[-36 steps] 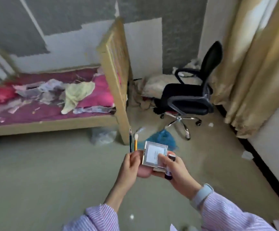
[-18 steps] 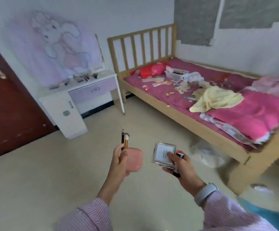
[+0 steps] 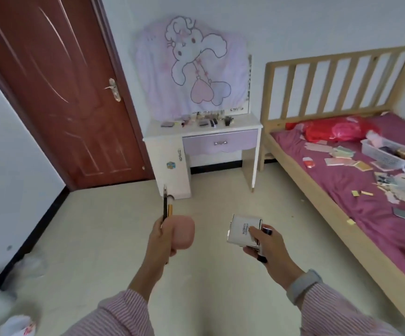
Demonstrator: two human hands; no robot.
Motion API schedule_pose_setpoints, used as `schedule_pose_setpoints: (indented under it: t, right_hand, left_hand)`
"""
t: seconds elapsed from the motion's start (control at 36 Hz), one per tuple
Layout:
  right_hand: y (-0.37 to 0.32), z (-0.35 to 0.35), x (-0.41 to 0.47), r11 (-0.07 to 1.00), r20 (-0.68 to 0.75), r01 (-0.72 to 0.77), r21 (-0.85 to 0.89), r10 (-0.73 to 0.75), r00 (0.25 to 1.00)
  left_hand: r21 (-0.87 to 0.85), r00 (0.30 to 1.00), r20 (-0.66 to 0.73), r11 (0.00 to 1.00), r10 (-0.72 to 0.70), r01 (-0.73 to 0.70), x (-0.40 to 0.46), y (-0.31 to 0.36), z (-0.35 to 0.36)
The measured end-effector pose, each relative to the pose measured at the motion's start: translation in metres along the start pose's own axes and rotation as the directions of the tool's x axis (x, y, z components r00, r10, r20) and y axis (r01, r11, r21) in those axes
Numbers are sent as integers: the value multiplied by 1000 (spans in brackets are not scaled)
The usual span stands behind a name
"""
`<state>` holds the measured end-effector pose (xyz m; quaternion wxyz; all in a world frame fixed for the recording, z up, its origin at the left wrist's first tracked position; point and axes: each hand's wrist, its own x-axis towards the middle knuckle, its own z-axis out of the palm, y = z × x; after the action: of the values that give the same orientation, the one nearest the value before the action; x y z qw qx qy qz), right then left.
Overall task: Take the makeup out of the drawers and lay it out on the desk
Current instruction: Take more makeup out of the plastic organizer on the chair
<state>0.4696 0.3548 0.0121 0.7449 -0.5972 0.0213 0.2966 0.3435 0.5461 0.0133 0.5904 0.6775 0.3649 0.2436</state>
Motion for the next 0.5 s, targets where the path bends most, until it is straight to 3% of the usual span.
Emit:
schedule_pose_setpoints:
  t: [0.17,0.33,0.5]
  right_hand:
    - [-30,56,126,998,74,-26,-62,31,997]
    - [-83,122,266,994,105,-22,-105,33,994]
    - [-131,151,377,994,100,-36,-102,46,994]
  left_hand:
    - [-22,990,-123,998,-64,62,116,-15,2]
    - [-33,979,-196,999,-48,42,271,20,12]
    - [-30,986,-162,999,-47,42,398,55,50]
